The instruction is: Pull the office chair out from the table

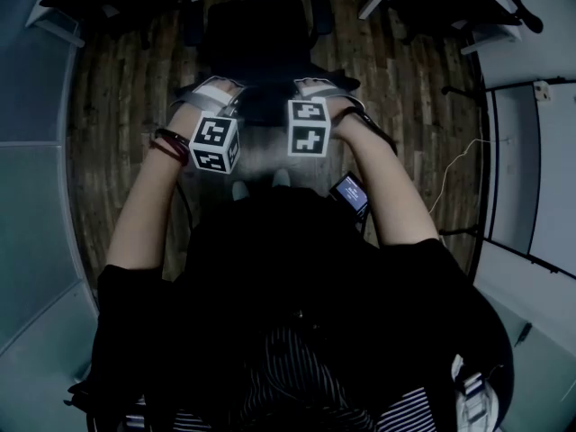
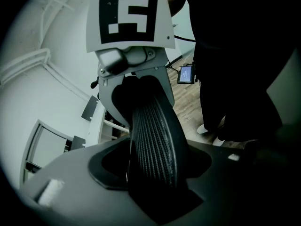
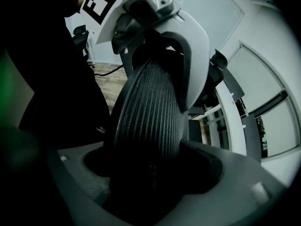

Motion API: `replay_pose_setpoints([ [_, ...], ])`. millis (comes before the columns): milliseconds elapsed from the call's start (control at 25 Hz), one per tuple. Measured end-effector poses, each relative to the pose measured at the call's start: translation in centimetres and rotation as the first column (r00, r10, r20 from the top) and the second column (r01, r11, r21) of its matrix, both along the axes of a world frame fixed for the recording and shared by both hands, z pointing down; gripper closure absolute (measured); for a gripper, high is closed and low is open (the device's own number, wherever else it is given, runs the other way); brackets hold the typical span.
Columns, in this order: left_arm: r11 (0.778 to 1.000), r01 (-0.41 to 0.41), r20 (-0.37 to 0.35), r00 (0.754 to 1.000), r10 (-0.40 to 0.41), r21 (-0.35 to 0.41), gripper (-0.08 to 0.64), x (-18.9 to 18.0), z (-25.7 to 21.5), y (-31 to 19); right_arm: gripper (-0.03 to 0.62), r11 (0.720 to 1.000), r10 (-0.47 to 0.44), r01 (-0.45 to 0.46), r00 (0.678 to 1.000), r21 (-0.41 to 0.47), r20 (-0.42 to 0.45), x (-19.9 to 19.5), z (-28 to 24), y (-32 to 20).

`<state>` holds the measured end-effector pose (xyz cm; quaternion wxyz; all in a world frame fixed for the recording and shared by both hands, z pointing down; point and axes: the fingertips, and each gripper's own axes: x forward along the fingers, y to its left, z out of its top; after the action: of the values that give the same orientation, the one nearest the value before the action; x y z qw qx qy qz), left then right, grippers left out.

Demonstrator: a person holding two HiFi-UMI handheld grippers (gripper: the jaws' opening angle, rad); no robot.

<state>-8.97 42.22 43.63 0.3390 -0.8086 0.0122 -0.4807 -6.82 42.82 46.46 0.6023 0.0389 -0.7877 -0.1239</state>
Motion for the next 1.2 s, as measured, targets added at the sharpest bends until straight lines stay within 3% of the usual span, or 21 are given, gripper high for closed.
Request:
replay_pose_setpoints([
  [360, 0.993, 0.102, -0.116, 0.989, -0.095, 0.052, 0.248, -3.1, -1.5, 1.7, 0.204, 0.995, 0.057, -0.06, 0.998, 0.081, 0.037, -2.5, -2.1, 2.4],
  [480, 0.992, 0.124, -0.21, 0.97, -0.123, -0.005, 0.222, -3.9, -2.7, 4.0, 0.204, 0.99, 0.115, -0.127, 0.979, 0.066, 0.167, -3.2, -6.1, 4.3],
  [560, 0.987, 0.109, -0.336, 0.931, -0.143, -0.118, 0.221, -4.0, -5.2, 5.6, 0.204, 0.985, 0.155, -0.173, 0.932, 0.024, 0.327, -3.5, -10.1, 4.9],
  [640, 0.966, 0.095, -0.487, 0.849, -0.205, -0.241, 0.256, -4.1, -9.0, 6.3, 0.206, 0.979, 0.187, -0.206, 0.854, -0.015, 0.486, -3.0, -14.3, 5.1],
  [680, 0.952, 0.101, -0.555, 0.793, -0.253, -0.289, 0.322, -4.3, -11.0, 6.3, 0.211, 0.973, 0.21, -0.229, 0.802, -0.036, 0.559, -2.5, -16.3, 5.0],
  [720, 0.936, 0.117, -0.618, 0.723, -0.309, -0.331, 0.419, -4.5, -13.1, 5.9, 0.283, 0.963, 0.242, -0.261, 0.742, -0.063, 0.625, -2.1, -18.0, 4.8],
  [760, 0.917, 0.139, -0.676, 0.636, -0.372, -0.375, 0.512, -4.8, -15.0, 5.2, 0.377, 0.949, 0.277, -0.302, 0.679, -0.085, 0.68, -1.6, -19.4, 4.4],
  [800, 0.891, 0.163, -0.72, 0.536, -0.441, -0.424, 0.554, -5.1, -16.8, 4.3, 0.439, 0.931, 0.308, -0.353, 0.623, -0.093, 0.719, -1.2, -20.4, 3.6],
  [880, 0.825, 0.199, -0.753, 0.338, -0.564, -0.529, 0.554, -5.9, -19.3, 2.6, 0.584, 0.887, 0.336, -0.457, 0.537, -0.068, 0.774, -0.4, -21.2, 2.0],
  [920, 0.799, 0.205, -0.752, 0.268, -0.602, -0.566, 0.554, -5.9, -20.0, 2.2, 0.589, 0.869, 0.34, -0.491, 0.504, -0.06, 0.794, -0.1, -21.3, 1.6],
  [960, 0.785, 0.208, -0.75, 0.231, -0.619, -0.584, 0.554, -5.7, -20.4, 2.1, 0.591, 0.858, 0.343, -0.51, 0.481, -0.061, 0.807, 0.0, -21.1, 1.6],
  [1000, 0.781, 0.209, -0.75, 0.222, -0.623, -0.588, 0.554, -5.4, -20.5, 2.3, 0.591, 0.852, 0.348, -0.52, 0.467, -0.066, 0.813, 0.1, -20.8, 1.8],
  [1200, 0.779, 0.218, -0.735, 0.259, -0.627, -0.588, 0.554, -5.4, -19.4, 3.1, 0.591, 0.84, 0.372, -0.536, 0.456, -0.085, 0.809, -0.1, -19.3, 2.4],
])
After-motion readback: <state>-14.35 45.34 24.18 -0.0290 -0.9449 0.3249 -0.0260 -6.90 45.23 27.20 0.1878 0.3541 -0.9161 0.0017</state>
